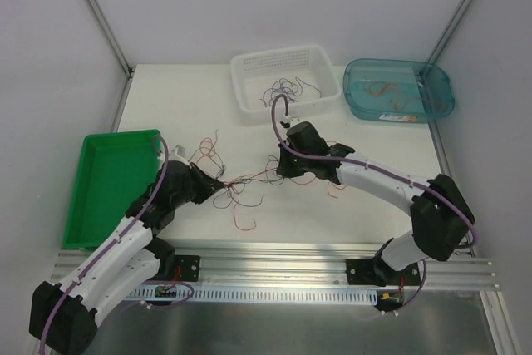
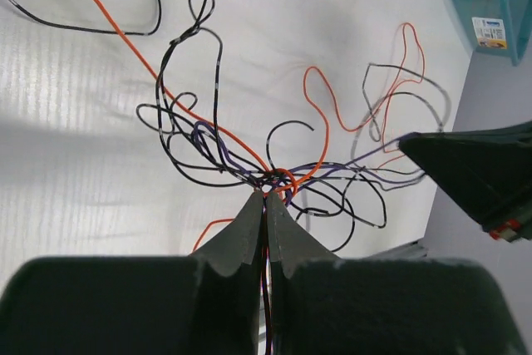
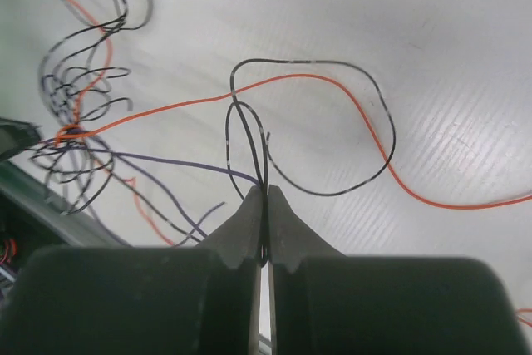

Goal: Untangle the cables
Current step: Untie the cable.

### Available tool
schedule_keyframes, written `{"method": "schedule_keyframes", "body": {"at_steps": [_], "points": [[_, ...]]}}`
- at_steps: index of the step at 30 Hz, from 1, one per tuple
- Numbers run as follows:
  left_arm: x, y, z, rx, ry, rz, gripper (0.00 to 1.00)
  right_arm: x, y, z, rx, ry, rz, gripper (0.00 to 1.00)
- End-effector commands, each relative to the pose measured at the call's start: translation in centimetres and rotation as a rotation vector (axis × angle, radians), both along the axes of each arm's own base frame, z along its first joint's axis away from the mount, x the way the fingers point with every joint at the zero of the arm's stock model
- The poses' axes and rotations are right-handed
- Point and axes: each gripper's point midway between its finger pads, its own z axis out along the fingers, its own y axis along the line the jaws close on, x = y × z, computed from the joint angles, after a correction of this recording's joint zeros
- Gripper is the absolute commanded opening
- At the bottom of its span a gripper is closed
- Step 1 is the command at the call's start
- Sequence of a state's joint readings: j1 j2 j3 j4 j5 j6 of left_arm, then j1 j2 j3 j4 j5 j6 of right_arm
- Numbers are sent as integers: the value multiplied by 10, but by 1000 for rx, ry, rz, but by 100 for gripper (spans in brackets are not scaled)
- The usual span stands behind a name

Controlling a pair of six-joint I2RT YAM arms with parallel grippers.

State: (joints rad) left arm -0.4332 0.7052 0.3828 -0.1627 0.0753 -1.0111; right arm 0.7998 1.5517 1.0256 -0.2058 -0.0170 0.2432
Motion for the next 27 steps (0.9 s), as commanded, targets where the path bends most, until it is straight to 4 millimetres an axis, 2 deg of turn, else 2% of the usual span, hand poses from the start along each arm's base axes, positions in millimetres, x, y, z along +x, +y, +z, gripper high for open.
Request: {"method": "schedule_keyframes", "body": {"at_steps": [1,3,4,5,6,9,10,11,13,14,17,18,19,20,22,23,24,25,26,27], "points": [[-10,-7,-2,-16,45,-46,0,-6,-22,36,-44,-88,21,1],[-13,-16,5,-39,47,-99,0,-6,-22,52,-22,-110,19,1],[-14,-17,6,-32,42,-109,0,-5,-25,68,-3,-144,8,1],[-12,-13,5,-15,29,-93,0,-4,-32,74,-18,-152,-11,1],[-12,-10,1,-6,34,-77,0,-2,-33,97,16,-192,-13,1],[-15,2,-19,21,78,-6,0,-7,-44,134,41,-252,4,1],[-16,6,-26,32,93,14,0,-10,-48,163,82,-310,7,1],[-19,9,-38,44,131,32,0,-13,-55,171,81,-322,7,1],[-20,14,-48,65,165,60,0,-17,-66,190,89,-360,-1,1],[-21,15,-55,75,193,72,0,-22,-76,206,103,-388,-11,1],[-17,14,-53,80,206,80,0,-29,-92,226,126,-447,-26,1],[-15,14,-50,84,196,75,0,-30,-95,226,120,-450,-29,1],[-12,12,-42,79,174,66,0,-26,-105,212,68,-436,-63,1],[-9,11,-37,74,156,63,0,-27,-106,210,60,-430,-61,1],[-7,2,-21,52,112,10,0,-23,-106,178,-10,-353,-57,1],[-8,-9,-2,28,61,-76,0,-25,-103,164,-30,-312,-33,1],[-6,-16,11,10,24,-116,0,-31,-87,133,-43,-209,33,1],[-8,-25,20,-4,5,-165,0,-33,-81,119,-44,-163,43,1],[-8,-35,38,-20,-35,-220,0,-37,-65,109,-10,-126,81,1],[-11,-46,48,-47,-52,-276,0,-50,-46,101,26,-85,139,1]]}}
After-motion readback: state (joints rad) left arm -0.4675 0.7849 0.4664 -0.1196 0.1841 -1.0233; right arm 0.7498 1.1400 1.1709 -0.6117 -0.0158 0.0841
